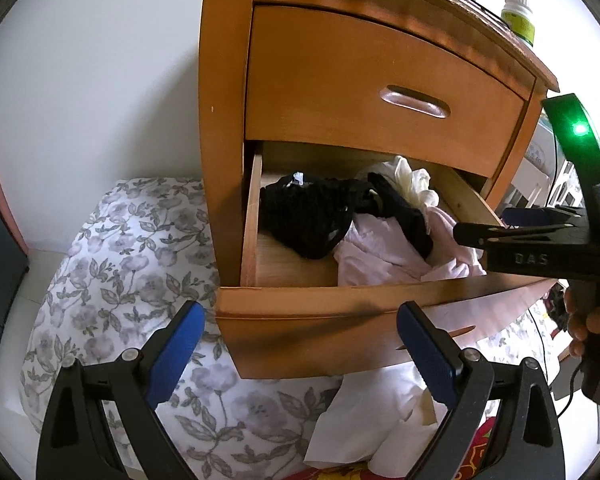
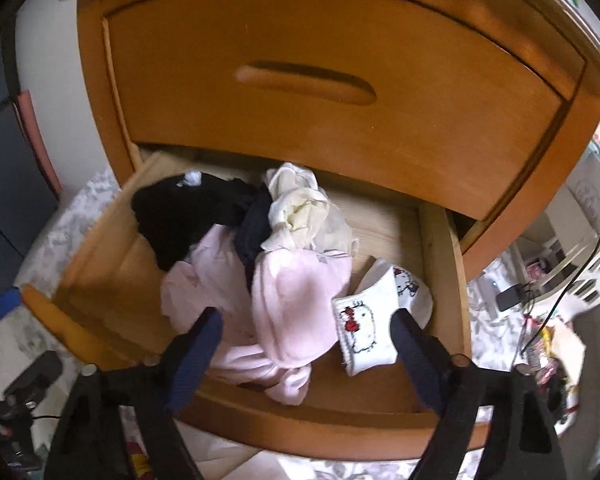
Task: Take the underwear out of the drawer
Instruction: 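Reach the right tool into the drawer and grasp the pink cloth, then lift the pink cloth up out of the drawer with the right tool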
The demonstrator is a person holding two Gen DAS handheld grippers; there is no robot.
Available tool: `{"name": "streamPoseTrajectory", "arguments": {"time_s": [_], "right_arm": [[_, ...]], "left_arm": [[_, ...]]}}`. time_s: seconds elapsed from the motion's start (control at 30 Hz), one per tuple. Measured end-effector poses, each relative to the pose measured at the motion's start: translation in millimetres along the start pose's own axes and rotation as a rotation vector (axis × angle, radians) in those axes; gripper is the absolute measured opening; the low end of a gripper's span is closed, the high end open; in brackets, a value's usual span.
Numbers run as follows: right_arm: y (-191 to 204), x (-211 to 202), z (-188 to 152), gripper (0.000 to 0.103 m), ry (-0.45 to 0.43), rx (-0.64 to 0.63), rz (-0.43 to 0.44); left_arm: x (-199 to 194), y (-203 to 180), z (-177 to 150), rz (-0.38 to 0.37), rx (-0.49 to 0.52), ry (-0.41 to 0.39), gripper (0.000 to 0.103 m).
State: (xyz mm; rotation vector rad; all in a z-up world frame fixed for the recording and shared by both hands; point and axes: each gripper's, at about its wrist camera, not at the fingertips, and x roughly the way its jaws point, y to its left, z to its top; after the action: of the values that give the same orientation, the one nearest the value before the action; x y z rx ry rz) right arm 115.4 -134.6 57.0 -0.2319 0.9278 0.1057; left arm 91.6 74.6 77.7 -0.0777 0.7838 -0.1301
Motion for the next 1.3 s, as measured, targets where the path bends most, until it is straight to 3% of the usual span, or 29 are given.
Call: {"name": "streamPoseTrajectory", "arguments": {"time_s": [0.27, 0.53, 0.6, 0.63, 0.87, 1.0, 1.3], "right_arm": [[8.4, 21.2, 6.0, 0.067, 0.048, -0.045, -0.029], [9.3, 38.7, 7.1, 0.056, 0.092, -0.048, -0.037], [8.5, 40.6, 7.1, 0.05, 0.1, -0.04, -0.028], [7.4, 41.2, 6.7, 0.041, 0.104, -0.033, -0.016], [2.0, 37.8, 2.4, 0.025, 0.092, -0.007, 0.022], [-6.2, 34.1, 1.1, 0.021, 0.083, 0.019, 0.025], [-25.6, 22.9, -1.1, 0.02, 0.036, 0.097, 0.025]], "left_arm": [[6.2, 1.5, -2.0, -0.009, 0.001, 0.023, 0.097], [12.1, 2.0, -4.0, -0.015, 0.003, 0.045, 0.097], [12.4, 2.5, -4.1, -0.018, 0.002, 0.047, 0.097], [12.6, 2.9, -4.3, -0.019, 0.001, 0.049, 0.097], [13.9, 5.5, -4.2, -0.023, -0.005, 0.059, 0.097], [14.6, 5.1, -4.6, -0.027, -0.005, 0.065, 0.097], [15.0, 8.5, -6.0, -0.029, -0.014, 0.08, 0.097]]}}
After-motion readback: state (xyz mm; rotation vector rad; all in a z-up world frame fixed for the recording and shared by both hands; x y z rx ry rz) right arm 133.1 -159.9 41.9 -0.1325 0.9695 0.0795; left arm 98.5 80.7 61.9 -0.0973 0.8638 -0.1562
